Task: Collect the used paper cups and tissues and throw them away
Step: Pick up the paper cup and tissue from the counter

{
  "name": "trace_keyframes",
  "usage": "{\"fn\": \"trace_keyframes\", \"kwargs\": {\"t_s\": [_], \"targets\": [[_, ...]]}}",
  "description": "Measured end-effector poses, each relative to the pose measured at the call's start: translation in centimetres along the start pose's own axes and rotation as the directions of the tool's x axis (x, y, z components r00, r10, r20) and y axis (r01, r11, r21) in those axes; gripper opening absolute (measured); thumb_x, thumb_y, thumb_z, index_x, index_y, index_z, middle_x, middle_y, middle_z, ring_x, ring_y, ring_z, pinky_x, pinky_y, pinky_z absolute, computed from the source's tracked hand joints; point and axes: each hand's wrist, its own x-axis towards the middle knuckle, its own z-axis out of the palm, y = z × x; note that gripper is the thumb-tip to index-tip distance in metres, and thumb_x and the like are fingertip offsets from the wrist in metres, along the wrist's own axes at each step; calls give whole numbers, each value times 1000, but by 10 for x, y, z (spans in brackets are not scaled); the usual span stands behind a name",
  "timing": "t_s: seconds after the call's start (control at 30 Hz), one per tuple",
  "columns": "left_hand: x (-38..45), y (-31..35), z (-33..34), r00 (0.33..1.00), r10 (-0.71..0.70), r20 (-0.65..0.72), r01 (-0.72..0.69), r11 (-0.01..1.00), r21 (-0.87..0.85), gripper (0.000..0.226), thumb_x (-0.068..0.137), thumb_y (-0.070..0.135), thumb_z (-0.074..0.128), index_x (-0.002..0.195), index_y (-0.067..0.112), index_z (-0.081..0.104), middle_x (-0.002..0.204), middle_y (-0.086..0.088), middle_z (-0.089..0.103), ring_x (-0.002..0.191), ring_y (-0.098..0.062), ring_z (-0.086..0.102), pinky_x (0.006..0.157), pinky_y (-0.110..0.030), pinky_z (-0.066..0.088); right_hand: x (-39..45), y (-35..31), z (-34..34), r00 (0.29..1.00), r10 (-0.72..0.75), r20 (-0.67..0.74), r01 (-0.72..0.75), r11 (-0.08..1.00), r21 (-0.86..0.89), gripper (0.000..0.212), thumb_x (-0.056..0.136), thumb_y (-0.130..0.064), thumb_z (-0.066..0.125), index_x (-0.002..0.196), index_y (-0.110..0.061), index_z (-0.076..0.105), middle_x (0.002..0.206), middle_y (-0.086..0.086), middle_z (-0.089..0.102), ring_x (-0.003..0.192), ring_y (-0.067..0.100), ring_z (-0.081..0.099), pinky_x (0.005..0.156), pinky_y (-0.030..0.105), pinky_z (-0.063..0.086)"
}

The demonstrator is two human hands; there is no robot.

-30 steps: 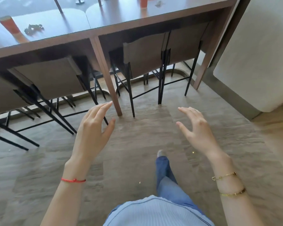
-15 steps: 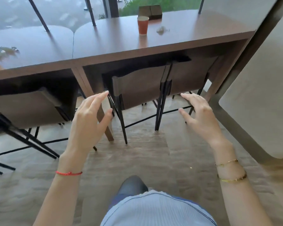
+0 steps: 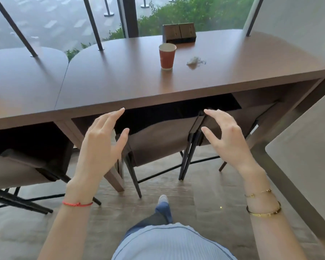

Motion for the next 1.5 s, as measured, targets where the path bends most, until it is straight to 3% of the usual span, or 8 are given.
{"fn": "trace_keyframes", "kwargs": {"t_s": [0.1, 0.5, 0.7, 0.97, 1.07, 1.17, 1.33, 1.5], "targets": [[61, -10, 15, 1000, 1, -16, -1, 1000, -4, 51, 95, 33, 56, 143, 24, 45, 135, 4, 55, 127, -11, 46, 107, -27, 35, 64, 12, -2, 999, -28, -32, 28, 1000, -3, 46, 94, -30, 57, 138, -24, 47, 140, -6, 49, 139, 8, 32, 115, 30, 26], [250, -35, 86, 999, 30, -21, -30, 999, 17, 63, 91, 40, 60, 146, 16, 40, 140, -4, 52, 130, -20, 47, 106, -40, 41, 266, 70, 3, 996, -25, -85, 13, 991, -135, 46, 92, -26, 61, 135, -15, 50, 138, 3, 52, 132, 19, 42, 111, 35, 34], [301, -31, 138, 996, -77, 42, 77, 997, -18, 83, 83, 49, 68, 150, 16, 31, 144, -2, 47, 132, -19, 44, 105, -38, 41, 340, 117, 23, 997, 79, -20, -81, 986, -148, 50, 91, -28, 62, 136, -12, 49, 139, 7, 49, 132, 27, 39, 109, 31, 25], [337, -19, 196, 956, -276, 97, 287, 951, -118, 114, 67, 58, 79, 154, 20, 15, 144, 4, 46, 130, -13, 45, 94, -30, 41, 389, 147, 56, 982, 164, 94, -143, 969, -201, 54, 89, -44, 58, 137, -20, 49, 138, 4, 50, 126, 28, 40, 102, 39, 34], [345, -17, 207, 947, -309, 83, 317, 940, -126, 112, 65, 56, 81, 152, 19, 20, 140, 4, 49, 127, -15, 48, 97, -34, 44, 396, 152, 64, 981, 151, 122, -119, 964, -237, 49, 89, -46, 59, 131, -20, 55, 131, 4, 56, 121, 28, 43, 99, 40, 36], [350, -14, 214, 946, -316, 73, 324, 936, -140, 101, 66, 52, 82, 146, 21, 29, 136, 4, 53, 122, -16, 51, 95, -38, 47, 400, 157, 70, 989, 108, 105, -85, 974, -209, 32, 90, -31, 60, 119, -18, 63, 121, 5, 61, 114, 27, 46, 96, 38, 40], [350, -6, 220, 938, -348, 1, 337, 908, -249, 70, 66, 40, 83, 122, 24, 45, 112, 14, 60, 102, -8, 60, 83, -31, 50, 397, 158, 70, 994, 34, 100, -26, 996, -81, 18, 89, -9, 58, 103, -14, 69, 103, 6, 64, 100, 24, 52, 76, 20, 35], [330, 1, 205, 918, -387, -84, 352, 894, -277, 68, 67, 39, 84, 121, 24, 47, 108, 16, 59, 96, 10, 55, 84, -22, 49, 386, 145, 60, 995, -38, 90, 36, 999, 28, 20, 86, -6, 60, 101, -14, 69, 97, 4, 64, 98, 23, 55, 80, 27, 41]]}}
